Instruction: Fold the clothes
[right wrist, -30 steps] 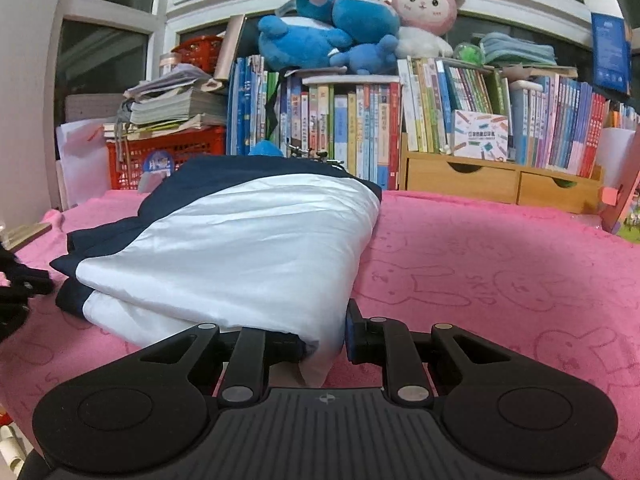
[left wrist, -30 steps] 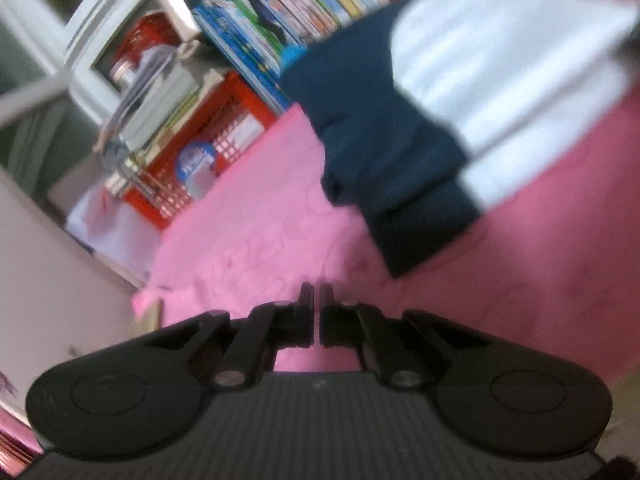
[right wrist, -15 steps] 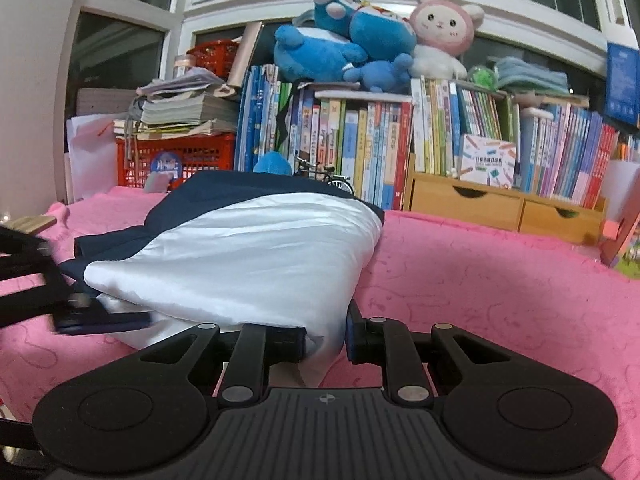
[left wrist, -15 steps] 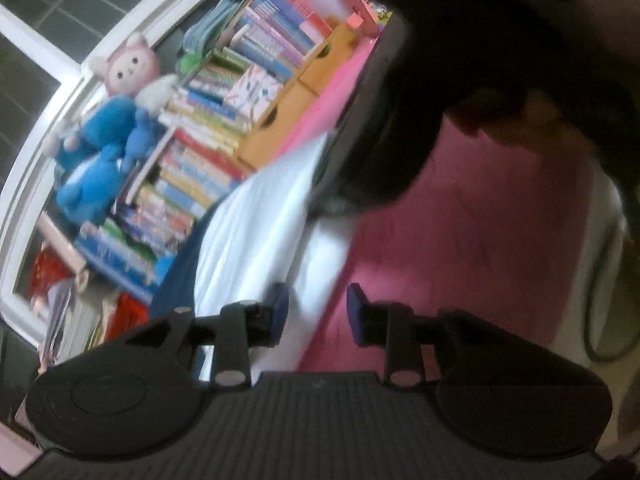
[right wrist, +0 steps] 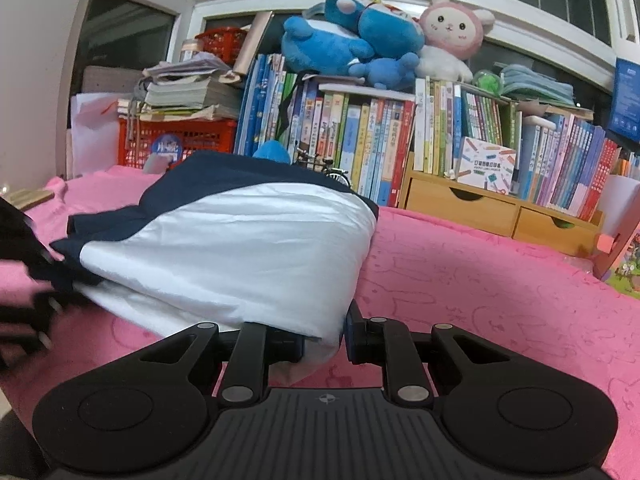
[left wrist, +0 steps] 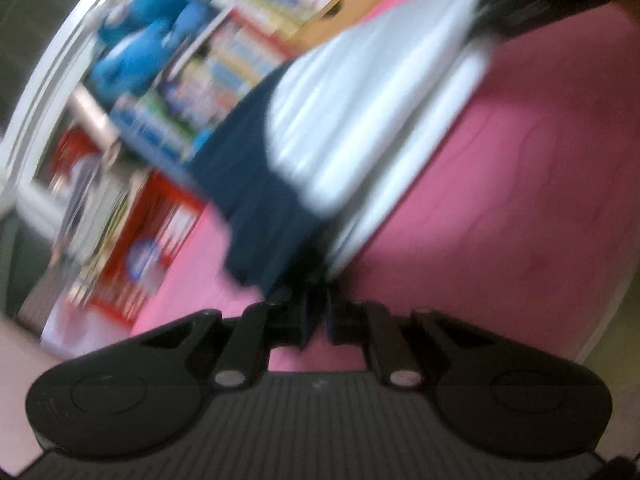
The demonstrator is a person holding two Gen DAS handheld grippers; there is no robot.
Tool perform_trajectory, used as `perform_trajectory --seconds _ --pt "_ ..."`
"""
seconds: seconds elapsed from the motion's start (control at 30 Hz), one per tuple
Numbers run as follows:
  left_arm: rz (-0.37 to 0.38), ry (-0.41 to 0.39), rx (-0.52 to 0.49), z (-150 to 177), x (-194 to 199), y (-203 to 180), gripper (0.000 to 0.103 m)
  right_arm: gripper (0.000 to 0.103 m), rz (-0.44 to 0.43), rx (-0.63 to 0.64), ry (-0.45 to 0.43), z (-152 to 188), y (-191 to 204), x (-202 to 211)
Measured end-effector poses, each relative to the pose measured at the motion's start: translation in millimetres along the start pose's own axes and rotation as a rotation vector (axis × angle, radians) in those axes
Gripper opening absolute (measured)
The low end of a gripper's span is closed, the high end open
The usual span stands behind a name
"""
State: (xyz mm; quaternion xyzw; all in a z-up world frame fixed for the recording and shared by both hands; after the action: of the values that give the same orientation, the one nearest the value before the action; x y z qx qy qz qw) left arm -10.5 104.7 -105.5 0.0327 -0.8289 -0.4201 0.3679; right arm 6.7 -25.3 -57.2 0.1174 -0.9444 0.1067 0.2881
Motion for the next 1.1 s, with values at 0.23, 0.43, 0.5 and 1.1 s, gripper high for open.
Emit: perform_trajectory --seconds 0.23,0.43,0.5,1.1 --pt "-0.075 0.122 0.302 35 4 65 0.010 0.020 0.045 0.067 -0.012 7 5 0" --pt "0.246 -0.154 0.654 -11 43 104 0.022 0.026 0.058 0.082 0.014 9 13 -6" --pt "0.275 -0.209 0.611 -40 44 91 0.022 0.031 0.057 0.083 0.027 9 16 -9" --pt "0.088 0.083 0.605 -51 -90 92 0.025 0.033 0.093 0.149 0.019 12 32 -14"
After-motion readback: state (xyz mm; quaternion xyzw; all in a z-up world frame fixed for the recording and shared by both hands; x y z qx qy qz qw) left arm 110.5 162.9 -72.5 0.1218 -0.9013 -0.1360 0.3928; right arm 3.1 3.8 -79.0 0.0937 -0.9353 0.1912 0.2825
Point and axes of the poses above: each gripper's, at about its wrist camera, not at the fingertips, and x roughly against the way its jaws point, y to its left, z to its underside, the point moved 6 cm from there along -x, roughly the way its jaws point, and after that the axes turned 13 degrees about y, right-handed, at the moved point
